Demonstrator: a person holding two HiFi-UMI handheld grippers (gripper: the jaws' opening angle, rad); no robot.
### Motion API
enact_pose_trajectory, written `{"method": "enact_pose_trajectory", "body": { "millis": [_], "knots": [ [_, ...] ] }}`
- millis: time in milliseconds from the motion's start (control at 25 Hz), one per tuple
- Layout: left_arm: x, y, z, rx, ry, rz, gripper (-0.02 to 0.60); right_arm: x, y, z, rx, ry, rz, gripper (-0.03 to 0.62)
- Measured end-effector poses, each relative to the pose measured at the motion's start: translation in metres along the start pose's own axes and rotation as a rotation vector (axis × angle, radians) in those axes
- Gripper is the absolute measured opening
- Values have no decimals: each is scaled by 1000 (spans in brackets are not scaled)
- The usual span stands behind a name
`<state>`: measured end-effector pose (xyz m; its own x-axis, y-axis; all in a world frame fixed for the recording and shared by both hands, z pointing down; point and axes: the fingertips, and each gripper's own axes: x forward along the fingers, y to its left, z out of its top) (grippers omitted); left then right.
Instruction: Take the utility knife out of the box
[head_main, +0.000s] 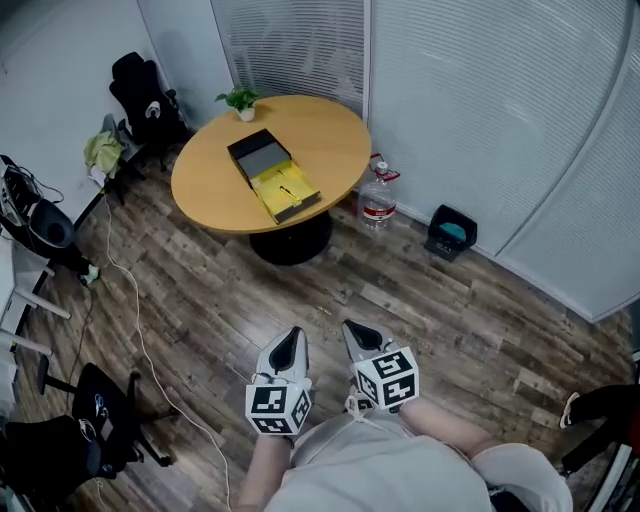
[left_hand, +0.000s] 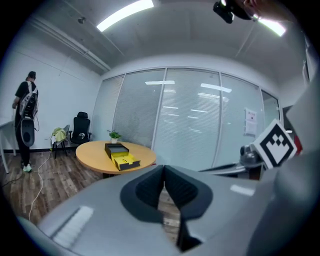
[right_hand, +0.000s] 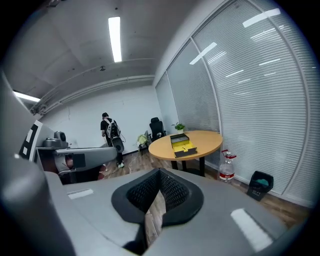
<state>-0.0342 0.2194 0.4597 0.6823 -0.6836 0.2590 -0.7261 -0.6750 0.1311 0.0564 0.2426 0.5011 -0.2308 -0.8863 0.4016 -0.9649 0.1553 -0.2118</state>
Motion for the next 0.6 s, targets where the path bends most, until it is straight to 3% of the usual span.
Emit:
{"method": "enact_pose_trajectory", "body": {
  "millis": [280,440,600],
  "knots": [
    [86,-17,5,-15,41,22,6,35,-89,17,11,53,7,0],
    [118,-3,3,-36,64,54,6,60,-112,18,32,90,10,0],
    [152,16,13,-39,64,30,6,97,-130,31,47,99,7,0]
  ]
}}
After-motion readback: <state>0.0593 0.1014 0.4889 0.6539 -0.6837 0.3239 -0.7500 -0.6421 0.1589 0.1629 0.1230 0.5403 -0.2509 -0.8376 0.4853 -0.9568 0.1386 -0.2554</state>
